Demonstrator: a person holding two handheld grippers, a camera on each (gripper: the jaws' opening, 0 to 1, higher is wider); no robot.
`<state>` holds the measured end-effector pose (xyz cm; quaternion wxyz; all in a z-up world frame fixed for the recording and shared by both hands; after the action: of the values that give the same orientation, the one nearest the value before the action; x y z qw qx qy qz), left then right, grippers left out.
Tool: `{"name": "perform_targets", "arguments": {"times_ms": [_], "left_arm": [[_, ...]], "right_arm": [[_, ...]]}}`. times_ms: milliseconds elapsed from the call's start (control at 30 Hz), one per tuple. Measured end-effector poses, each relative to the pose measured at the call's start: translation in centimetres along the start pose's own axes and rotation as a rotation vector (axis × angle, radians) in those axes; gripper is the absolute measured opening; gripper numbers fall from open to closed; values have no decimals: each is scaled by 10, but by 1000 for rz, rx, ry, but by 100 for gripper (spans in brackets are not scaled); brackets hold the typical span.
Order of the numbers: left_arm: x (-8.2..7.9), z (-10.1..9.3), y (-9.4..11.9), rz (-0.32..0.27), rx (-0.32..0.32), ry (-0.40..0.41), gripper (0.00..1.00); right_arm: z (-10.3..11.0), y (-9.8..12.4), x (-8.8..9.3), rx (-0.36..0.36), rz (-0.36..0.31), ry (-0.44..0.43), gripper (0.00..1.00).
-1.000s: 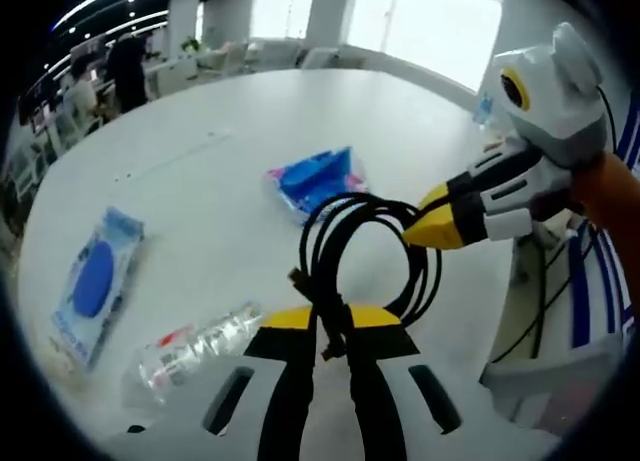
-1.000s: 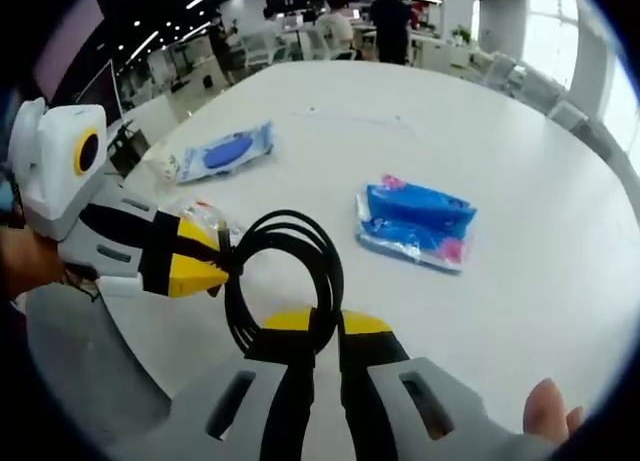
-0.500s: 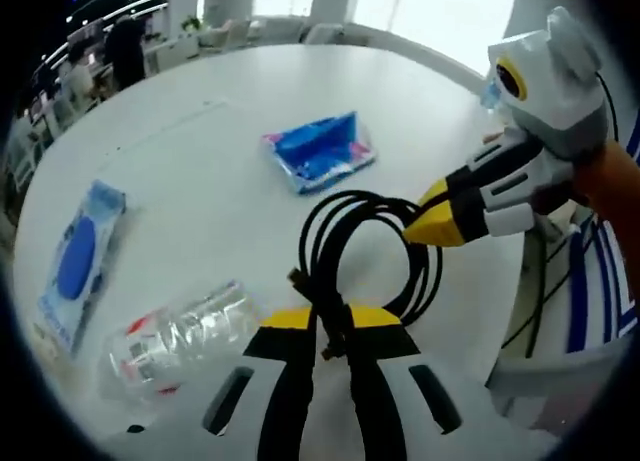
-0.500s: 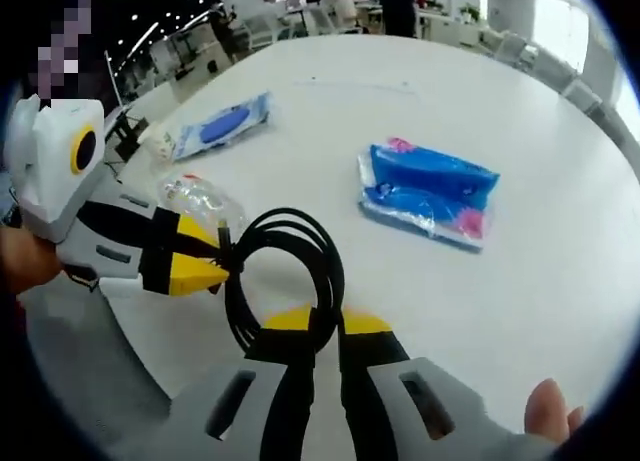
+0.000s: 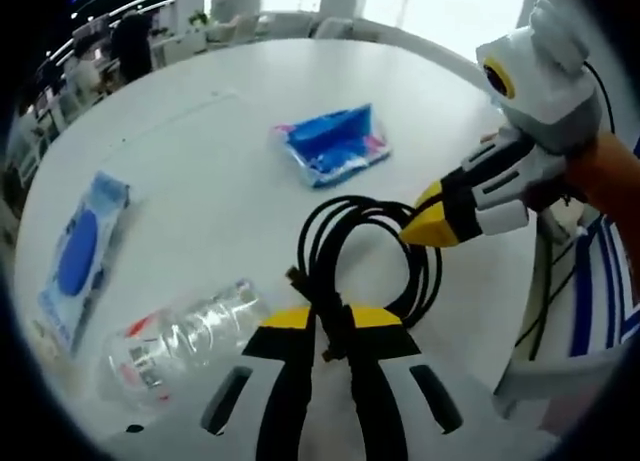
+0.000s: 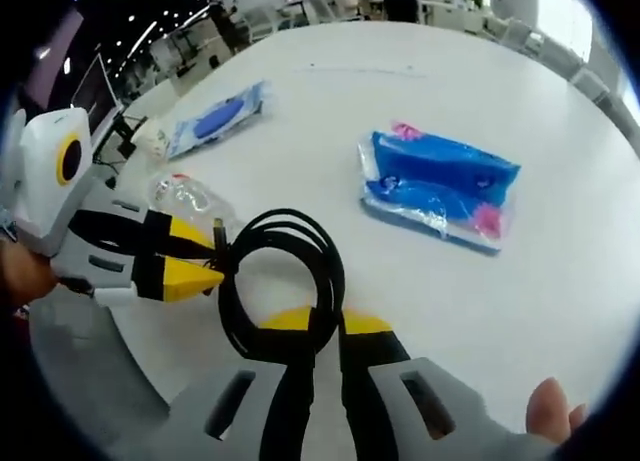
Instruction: Arrange the tabletop items into an orderly group along one side of the table until the central work area is clear of visible clutter.
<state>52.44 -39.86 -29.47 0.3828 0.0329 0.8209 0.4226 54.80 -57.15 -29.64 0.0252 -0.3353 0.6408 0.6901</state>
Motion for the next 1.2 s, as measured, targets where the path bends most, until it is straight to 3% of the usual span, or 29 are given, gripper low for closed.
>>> {"name": "perform_targets", "arguments": {"times_ms": [533, 633, 1200], "left_arm": [[3, 2, 0, -3, -20, -41, 7], [3, 1, 2, -20, -3, -35, 3], [0, -1, 8, -58, -13, -62, 6]], "right_arm": [[3, -15, 5, 16, 75, -40, 11], [6, -16, 4, 11, 79, -40, 11], [7, -15, 3, 29, 54, -27, 13]]}}
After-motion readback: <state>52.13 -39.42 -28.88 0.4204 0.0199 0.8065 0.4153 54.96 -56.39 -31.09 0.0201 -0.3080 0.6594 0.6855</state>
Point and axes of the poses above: the point that each gripper's makers call its tool centre point, and the gripper's own axes: y roughly backward along the fingers, z roughly to its left, x roughly out of its underside, the point moved 10 cm from there along y, roughly backward along the fingers, and after that the axes turned 15 degrees about x, right-handed, at the moved point
